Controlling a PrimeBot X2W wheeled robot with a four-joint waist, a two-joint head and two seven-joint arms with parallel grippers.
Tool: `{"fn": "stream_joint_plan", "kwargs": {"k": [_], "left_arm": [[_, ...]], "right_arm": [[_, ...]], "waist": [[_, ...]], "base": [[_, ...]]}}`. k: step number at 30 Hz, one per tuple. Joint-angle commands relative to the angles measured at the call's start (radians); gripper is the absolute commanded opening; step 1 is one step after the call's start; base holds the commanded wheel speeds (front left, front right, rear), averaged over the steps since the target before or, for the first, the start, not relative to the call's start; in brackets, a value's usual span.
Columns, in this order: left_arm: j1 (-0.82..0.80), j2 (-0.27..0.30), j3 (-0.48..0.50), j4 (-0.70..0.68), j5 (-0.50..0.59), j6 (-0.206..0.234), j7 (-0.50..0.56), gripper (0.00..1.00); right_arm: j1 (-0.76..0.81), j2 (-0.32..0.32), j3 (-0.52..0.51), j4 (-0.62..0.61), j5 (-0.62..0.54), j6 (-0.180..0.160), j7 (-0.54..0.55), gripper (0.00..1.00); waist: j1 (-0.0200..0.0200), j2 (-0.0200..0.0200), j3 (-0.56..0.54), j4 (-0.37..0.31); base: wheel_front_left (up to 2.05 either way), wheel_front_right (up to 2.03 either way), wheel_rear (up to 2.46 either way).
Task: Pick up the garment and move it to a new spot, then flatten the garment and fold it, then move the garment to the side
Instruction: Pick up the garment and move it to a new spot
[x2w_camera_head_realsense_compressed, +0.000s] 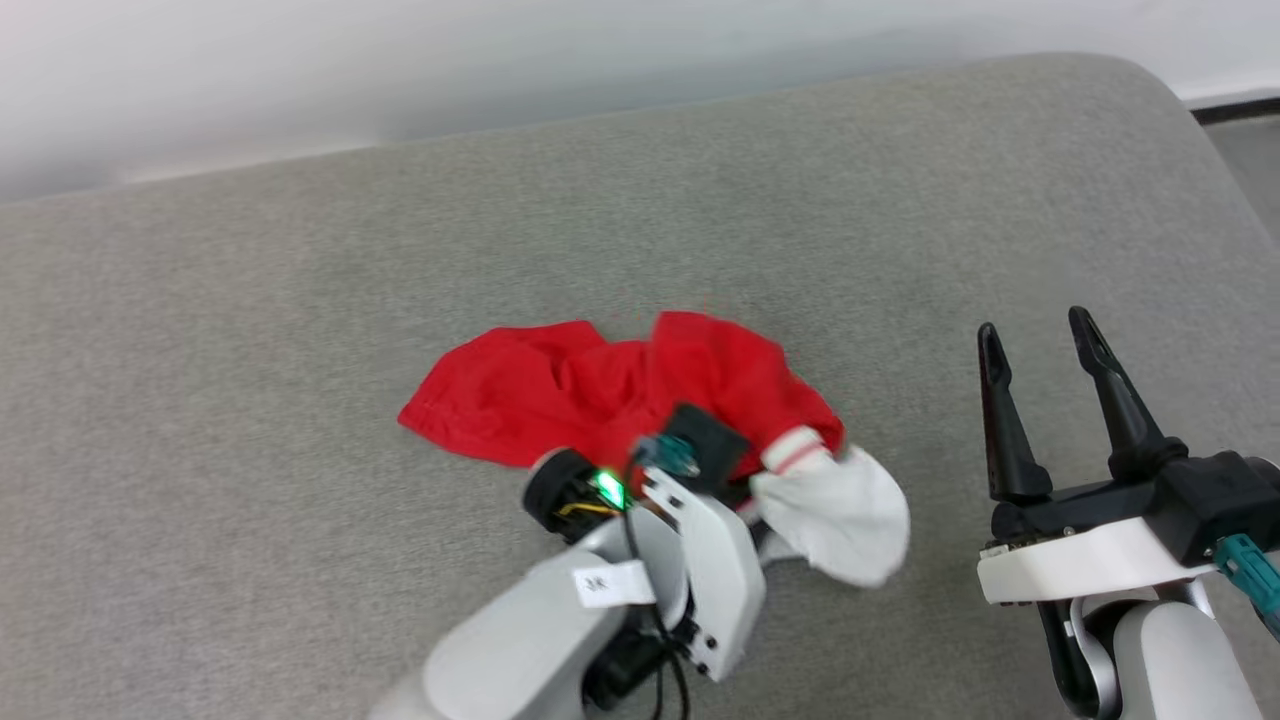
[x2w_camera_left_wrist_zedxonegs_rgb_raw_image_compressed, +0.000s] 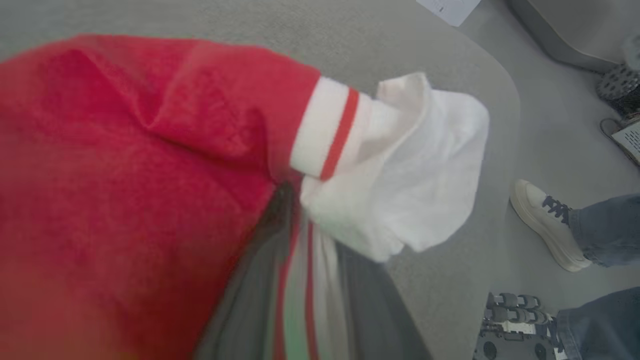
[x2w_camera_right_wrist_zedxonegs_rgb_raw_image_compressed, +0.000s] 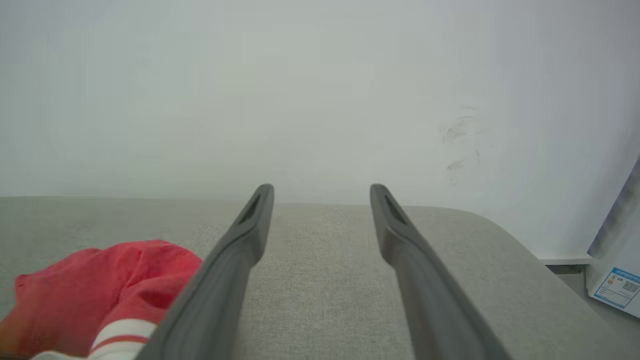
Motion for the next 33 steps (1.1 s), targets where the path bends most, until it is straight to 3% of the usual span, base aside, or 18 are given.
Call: {"fn": "stream_joint_plan", "kwargs": {"k": [1,7,12,15,19,26,33], "left_arm": [[-0.013,-0.016,-0.014,0.03,0.011,-0.007,-0.013,1.0],[-0.022,-0.087,-0.038,0.109,0.01,-0.048,-0.102,1.0],[-0.049,-0.082,0.019,0.094,0.009,-0.049,-0.231,1.0],[-0.068,-0.043,0.074,0.064,0.021,-0.033,-0.319,1.0],[-0.052,0.053,0.155,0.04,0.043,0.01,-0.422,1.0],[0.085,0.205,0.324,-0.07,0.078,0.082,-0.489,1.0],[0.331,0.214,0.505,-0.274,0.178,0.098,-0.489,1.0]], "right_arm": [[-0.011,0.004,0.001,0.0,0.003,-0.001,-0.001,1.0],[0.007,0.004,-0.005,0.005,0.005,-0.001,-0.001,1.0],[0.025,0.004,-0.007,0.009,-0.01,-0.001,-0.001,1.0],[0.035,0.004,-0.01,0.013,-0.023,-0.001,-0.001,1.0],[0.05,0.003,-0.012,0.019,-0.043,-0.001,-0.001,1.0],[0.072,0.003,-0.016,0.019,-0.064,-0.001,-0.001,1.0],[0.094,0.003,-0.023,0.013,-0.061,-0.001,-0.001,1.0]], "waist": [[0.0001,-0.0001,0.009,-0.021],[0.0001,-0.0001,-0.01,-0.02],[0.0001,-0.0001,-0.048,0.018],[0.0001,-0.0001,-0.076,0.048],[0.0001,-0.0001,-0.109,0.082],[0.0001,-0.0001,-0.145,0.115],[0.0001,-0.0001,-0.153,0.127]], "base": [[0.0,0.0,0.0],[0.0,0.0,0.0],[0.0,0.0,0.0],[0.0,0.0,0.0],[0.0,0.0,0.0],[0.0,0.0,0.0],[0.0,0.0,0.0]]}}
